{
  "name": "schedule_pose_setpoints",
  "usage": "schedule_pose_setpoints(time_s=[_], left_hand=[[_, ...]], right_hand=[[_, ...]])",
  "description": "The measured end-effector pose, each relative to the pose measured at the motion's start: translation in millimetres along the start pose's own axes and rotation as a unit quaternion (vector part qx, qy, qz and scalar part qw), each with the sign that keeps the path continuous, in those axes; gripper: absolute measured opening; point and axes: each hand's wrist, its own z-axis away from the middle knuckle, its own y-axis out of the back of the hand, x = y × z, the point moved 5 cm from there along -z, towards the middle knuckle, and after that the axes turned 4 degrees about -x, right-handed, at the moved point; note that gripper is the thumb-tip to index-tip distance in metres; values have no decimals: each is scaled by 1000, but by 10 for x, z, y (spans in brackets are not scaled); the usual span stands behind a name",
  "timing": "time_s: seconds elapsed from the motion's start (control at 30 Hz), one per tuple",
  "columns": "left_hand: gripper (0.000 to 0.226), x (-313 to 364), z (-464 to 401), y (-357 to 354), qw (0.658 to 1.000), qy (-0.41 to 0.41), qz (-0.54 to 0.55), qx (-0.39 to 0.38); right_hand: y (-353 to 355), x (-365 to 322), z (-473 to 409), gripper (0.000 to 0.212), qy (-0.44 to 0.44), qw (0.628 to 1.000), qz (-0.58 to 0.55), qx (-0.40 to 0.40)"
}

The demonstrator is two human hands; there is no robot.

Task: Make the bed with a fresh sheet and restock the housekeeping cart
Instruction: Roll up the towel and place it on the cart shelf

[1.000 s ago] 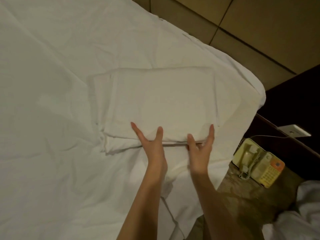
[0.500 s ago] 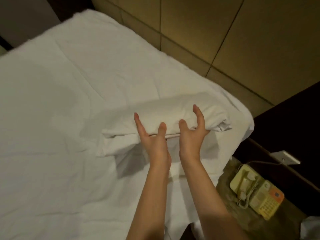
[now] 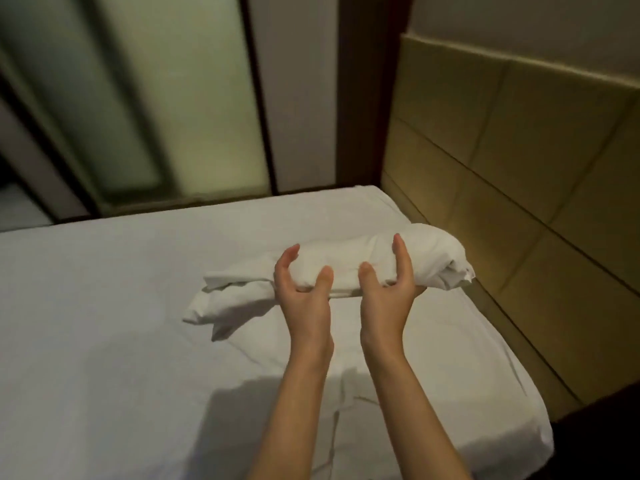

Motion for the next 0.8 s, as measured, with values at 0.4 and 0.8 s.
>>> schedule_pose_setpoints(time_s=[0.4,0.8], left_hand=[[52,2337,521,2648,959,-154,-5,238],[50,4183,945,6297,911,-211,-81,346]], right_hand=[[-2354,-776,2437,51,-6,962,-33,-270],[-4878,-584,5735,53,-77,927,-61,-363]])
